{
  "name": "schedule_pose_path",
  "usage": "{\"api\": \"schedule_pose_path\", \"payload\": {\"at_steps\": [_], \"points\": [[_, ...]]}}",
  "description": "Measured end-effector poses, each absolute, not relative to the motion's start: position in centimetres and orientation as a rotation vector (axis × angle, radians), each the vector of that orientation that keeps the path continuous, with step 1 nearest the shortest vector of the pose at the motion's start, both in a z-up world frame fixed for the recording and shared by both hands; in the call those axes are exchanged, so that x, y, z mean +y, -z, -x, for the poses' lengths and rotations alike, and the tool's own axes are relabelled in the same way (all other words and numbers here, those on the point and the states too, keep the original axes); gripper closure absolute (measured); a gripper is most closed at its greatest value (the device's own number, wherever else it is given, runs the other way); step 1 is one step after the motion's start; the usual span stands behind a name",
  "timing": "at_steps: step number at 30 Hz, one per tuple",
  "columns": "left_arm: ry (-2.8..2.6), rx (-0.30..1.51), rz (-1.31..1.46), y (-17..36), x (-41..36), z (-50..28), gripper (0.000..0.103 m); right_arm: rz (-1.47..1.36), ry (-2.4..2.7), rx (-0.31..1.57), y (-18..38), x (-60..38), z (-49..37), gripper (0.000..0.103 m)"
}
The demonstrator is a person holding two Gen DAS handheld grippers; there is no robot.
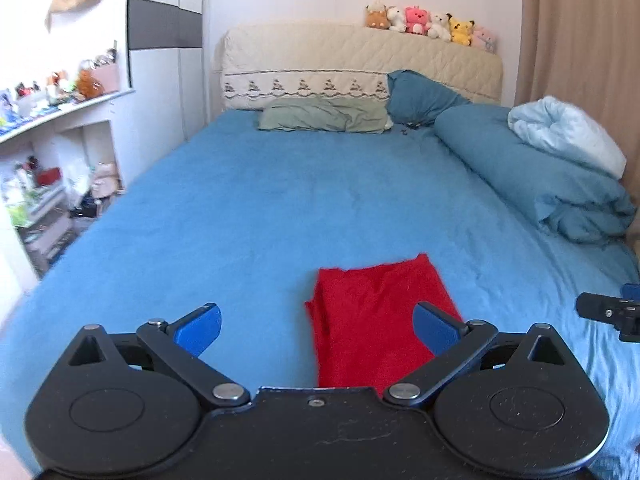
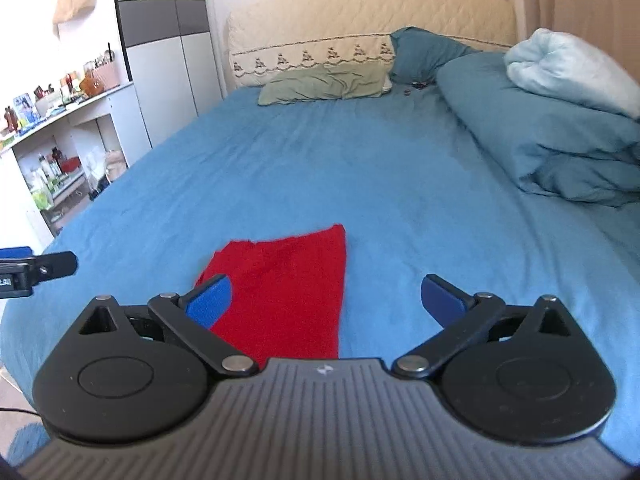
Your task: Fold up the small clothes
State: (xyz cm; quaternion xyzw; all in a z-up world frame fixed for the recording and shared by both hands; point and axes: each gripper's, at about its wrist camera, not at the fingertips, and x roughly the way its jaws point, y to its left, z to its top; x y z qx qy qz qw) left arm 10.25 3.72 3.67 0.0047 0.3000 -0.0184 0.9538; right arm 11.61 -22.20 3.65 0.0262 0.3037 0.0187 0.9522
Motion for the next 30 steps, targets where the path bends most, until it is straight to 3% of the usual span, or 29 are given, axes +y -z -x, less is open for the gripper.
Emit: {"api": "schedule_pose_path", "payload": {"at_steps": [12,30], "points": [[-0.004,0.673,-0.103,-1.8,1.9,-1.6,0.0,-0.006,0.061,0.775,-1.6,-21.1,-2.7,0.0],[0.041,0.673,-0.119,-0.4,0.6,0.2,0.0,-0.013,0.07,0.843,0.7,-20.6,0.1,0.0]]}}
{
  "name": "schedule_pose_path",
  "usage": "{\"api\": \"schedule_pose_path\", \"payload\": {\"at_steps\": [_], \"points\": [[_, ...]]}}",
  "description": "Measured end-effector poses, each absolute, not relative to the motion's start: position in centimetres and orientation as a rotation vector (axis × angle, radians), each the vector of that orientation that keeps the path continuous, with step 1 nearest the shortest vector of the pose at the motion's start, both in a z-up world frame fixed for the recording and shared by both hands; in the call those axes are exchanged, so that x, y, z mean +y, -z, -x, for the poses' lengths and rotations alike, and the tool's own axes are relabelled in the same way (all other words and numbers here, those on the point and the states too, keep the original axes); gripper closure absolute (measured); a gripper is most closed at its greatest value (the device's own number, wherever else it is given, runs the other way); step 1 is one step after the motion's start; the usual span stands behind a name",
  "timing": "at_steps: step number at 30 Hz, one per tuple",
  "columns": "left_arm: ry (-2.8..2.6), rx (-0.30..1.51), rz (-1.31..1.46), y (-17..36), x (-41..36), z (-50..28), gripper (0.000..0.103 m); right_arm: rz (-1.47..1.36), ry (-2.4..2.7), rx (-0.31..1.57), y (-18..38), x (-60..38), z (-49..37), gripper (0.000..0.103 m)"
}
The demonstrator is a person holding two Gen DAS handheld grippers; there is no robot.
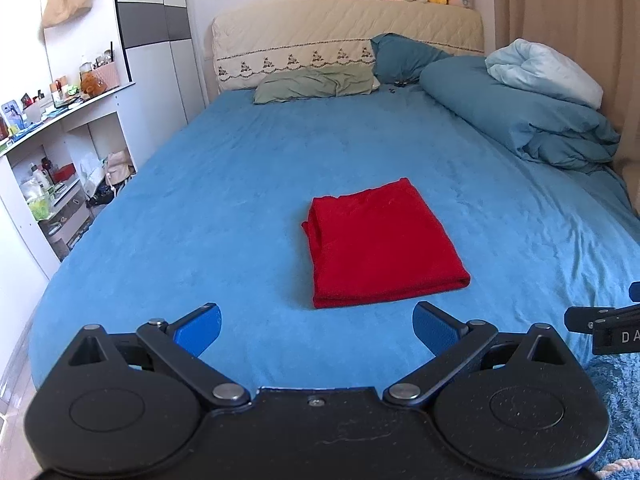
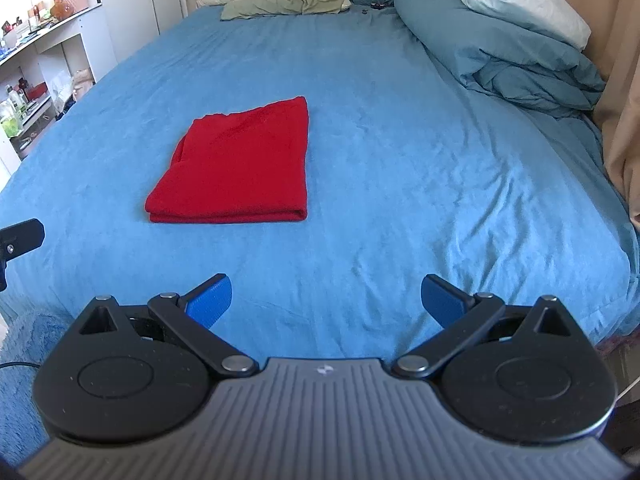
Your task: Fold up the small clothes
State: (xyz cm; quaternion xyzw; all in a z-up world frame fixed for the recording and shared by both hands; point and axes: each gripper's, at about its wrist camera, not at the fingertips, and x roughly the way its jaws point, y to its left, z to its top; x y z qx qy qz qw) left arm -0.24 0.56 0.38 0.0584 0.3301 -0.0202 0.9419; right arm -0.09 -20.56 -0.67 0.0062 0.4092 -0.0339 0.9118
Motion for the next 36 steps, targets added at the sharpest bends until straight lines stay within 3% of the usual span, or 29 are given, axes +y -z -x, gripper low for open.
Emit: {"api": "schedule_pose_path", "payload": {"at_steps": [36], "points": [[0.048,0.656,-0.123,-0.76,0.56,0.46,0.0,-0.016,0.071,0.851,0.85,-20.6,0.08,0.0]]}}
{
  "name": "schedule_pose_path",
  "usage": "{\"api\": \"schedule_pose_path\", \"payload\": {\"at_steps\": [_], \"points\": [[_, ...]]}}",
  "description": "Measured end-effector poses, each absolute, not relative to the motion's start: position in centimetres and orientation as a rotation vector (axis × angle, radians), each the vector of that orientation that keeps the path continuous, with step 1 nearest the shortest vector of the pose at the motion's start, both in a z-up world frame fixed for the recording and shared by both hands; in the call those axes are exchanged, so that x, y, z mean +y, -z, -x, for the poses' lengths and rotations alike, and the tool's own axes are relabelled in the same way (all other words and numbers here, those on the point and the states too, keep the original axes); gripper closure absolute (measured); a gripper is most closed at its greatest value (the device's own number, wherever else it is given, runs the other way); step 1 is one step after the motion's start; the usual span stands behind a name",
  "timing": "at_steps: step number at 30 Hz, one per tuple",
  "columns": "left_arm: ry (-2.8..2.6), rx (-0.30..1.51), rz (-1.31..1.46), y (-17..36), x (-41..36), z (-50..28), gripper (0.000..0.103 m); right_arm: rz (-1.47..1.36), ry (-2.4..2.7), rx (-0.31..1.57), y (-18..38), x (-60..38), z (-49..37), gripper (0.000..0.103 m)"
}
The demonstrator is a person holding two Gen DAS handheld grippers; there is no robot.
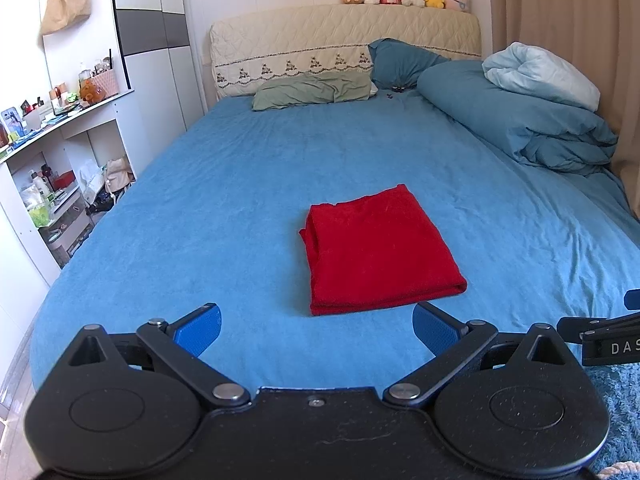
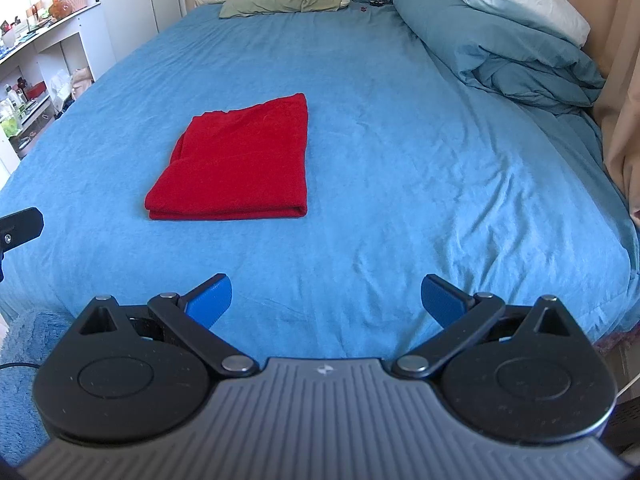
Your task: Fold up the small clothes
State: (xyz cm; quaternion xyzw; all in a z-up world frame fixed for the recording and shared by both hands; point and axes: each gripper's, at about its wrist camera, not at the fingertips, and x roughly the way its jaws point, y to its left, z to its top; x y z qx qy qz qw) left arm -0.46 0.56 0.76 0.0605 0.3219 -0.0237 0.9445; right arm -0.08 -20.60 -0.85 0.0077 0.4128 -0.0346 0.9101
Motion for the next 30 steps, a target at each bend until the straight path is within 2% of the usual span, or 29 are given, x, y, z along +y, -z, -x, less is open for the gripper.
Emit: {"api": "schedule_pose_path", "payload": {"at_steps": [30], "points": [[0.068,0.642,-0.121,-1.02,-0.23,0.7,0.0,-0.023,0.077,0.847,0.53,-20.53,0.23,0.0]]}}
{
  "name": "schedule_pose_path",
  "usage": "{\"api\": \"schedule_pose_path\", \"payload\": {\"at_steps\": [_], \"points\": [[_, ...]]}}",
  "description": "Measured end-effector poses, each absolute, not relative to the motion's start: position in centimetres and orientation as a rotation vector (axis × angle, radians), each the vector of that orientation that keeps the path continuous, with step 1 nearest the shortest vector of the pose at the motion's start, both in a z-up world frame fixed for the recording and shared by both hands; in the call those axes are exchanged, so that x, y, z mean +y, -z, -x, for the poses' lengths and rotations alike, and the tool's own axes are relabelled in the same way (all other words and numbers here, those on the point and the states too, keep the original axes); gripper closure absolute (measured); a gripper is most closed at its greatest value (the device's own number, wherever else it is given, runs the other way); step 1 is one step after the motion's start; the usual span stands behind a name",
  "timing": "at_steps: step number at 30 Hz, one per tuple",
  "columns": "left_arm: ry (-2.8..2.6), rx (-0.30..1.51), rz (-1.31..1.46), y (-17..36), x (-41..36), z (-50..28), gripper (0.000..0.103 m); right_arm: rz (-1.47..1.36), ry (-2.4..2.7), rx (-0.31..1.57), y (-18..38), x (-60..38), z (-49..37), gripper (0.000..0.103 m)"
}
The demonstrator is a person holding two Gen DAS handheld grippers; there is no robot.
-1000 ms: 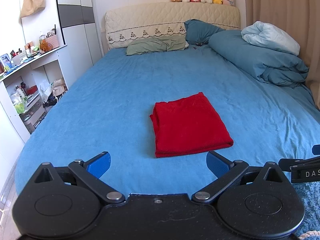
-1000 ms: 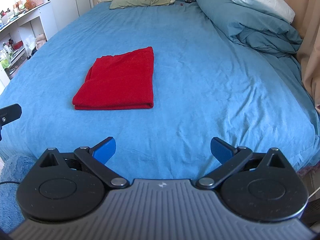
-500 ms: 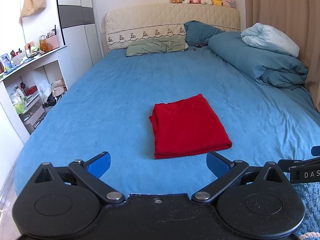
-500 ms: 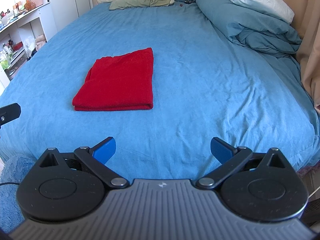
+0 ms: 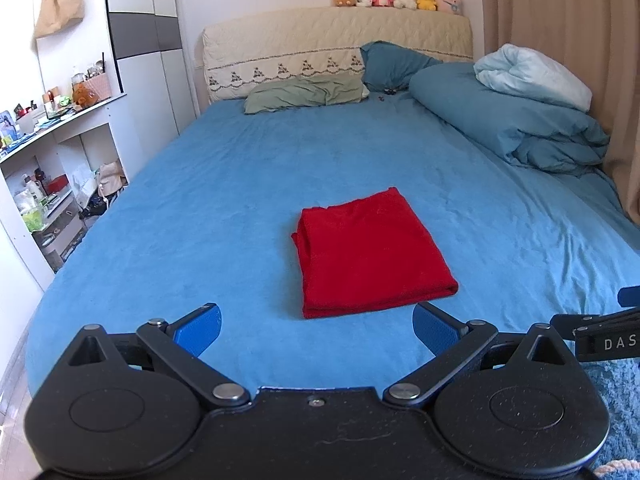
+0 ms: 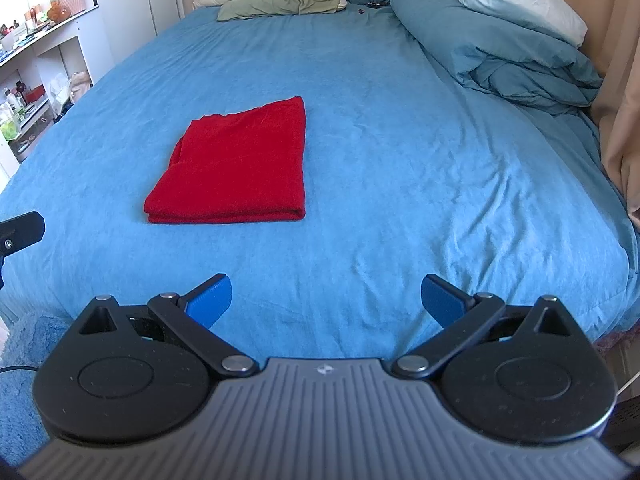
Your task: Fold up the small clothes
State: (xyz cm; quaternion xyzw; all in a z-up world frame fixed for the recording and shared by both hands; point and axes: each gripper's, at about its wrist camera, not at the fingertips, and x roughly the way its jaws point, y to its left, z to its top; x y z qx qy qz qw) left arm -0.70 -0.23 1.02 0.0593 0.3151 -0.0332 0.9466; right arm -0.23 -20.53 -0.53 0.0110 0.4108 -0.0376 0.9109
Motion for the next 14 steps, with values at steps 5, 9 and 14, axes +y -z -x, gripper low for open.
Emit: {"api": "schedule_pose_path", "payload": {"at_steps": [5,9,14], "points": [[0.045,0.629,-0.133,-0.99,-0.32,0.8,0.0,-0.028,0.079,0.846,0.42,-20.55,0.13,0.0],[0.042,0.637,-0.121,-0.86,-0.11,0.66,0.0,-0.027,0.079,0.847,0.45,-20.59,0.14,0.0],[0.046,0.645,-0.105,-0.77,0.14,0.36,0.0,-0.03,0.079,0.849,0.45,-20.54,-0.06,0.0]]}}
